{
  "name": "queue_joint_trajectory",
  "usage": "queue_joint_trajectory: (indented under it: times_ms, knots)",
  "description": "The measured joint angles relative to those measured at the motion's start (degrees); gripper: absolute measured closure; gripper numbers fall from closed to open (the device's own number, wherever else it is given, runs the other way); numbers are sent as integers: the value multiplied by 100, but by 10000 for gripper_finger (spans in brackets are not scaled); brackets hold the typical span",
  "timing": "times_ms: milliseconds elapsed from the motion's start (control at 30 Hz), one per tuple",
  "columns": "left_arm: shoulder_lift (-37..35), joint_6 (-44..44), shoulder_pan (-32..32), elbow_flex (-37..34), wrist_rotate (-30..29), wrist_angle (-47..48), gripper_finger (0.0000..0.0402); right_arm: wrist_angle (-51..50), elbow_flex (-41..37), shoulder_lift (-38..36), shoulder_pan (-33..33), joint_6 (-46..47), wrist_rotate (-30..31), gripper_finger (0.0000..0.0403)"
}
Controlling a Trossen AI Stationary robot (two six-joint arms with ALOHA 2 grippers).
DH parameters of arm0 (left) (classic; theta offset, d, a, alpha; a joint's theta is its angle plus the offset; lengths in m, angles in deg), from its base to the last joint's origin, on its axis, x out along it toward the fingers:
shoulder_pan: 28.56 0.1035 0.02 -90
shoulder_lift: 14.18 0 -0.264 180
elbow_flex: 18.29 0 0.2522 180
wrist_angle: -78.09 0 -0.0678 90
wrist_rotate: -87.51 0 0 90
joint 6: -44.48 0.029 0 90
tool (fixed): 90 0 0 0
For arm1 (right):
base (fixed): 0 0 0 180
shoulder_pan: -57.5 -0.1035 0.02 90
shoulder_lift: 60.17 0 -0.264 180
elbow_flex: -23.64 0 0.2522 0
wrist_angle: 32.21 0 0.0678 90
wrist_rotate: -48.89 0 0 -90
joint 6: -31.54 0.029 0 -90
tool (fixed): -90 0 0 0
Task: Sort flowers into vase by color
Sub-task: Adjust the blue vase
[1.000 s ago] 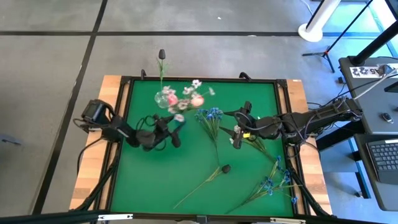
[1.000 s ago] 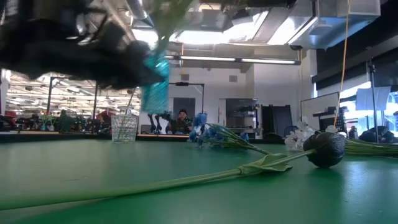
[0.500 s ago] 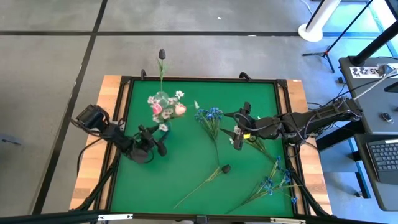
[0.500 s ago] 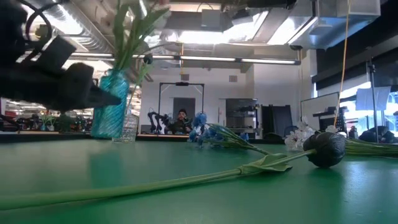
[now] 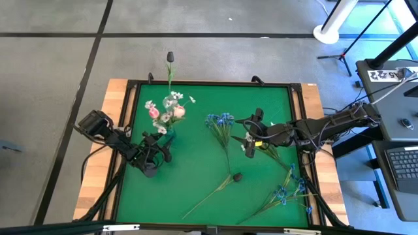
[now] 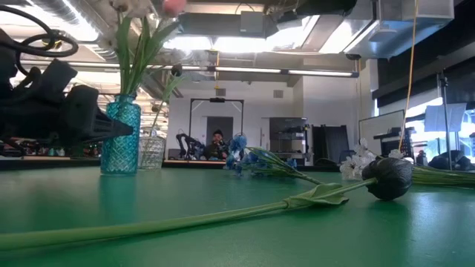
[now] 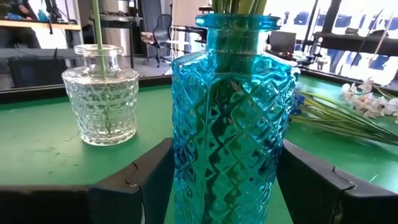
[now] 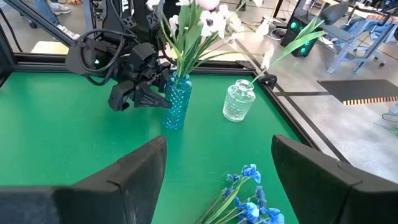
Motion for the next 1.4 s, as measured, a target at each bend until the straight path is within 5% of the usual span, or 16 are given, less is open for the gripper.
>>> queue_joint_trajectory:
  times_ms: [133,233,400,1400]
  knots:
    - [-4,10,2,2,206,-26,141,-2,0,0,0,0,0,116]
    - [57,-90,-13,-5,1409,72,87,0,0,0,0,0,0,116]
    - [10,-62,110,11,2230,83,57,-4,-7,0,2,2,0,116]
    - [-22,-74,113,168,1991,-107,61,185,-4,308,2,292,-289,116]
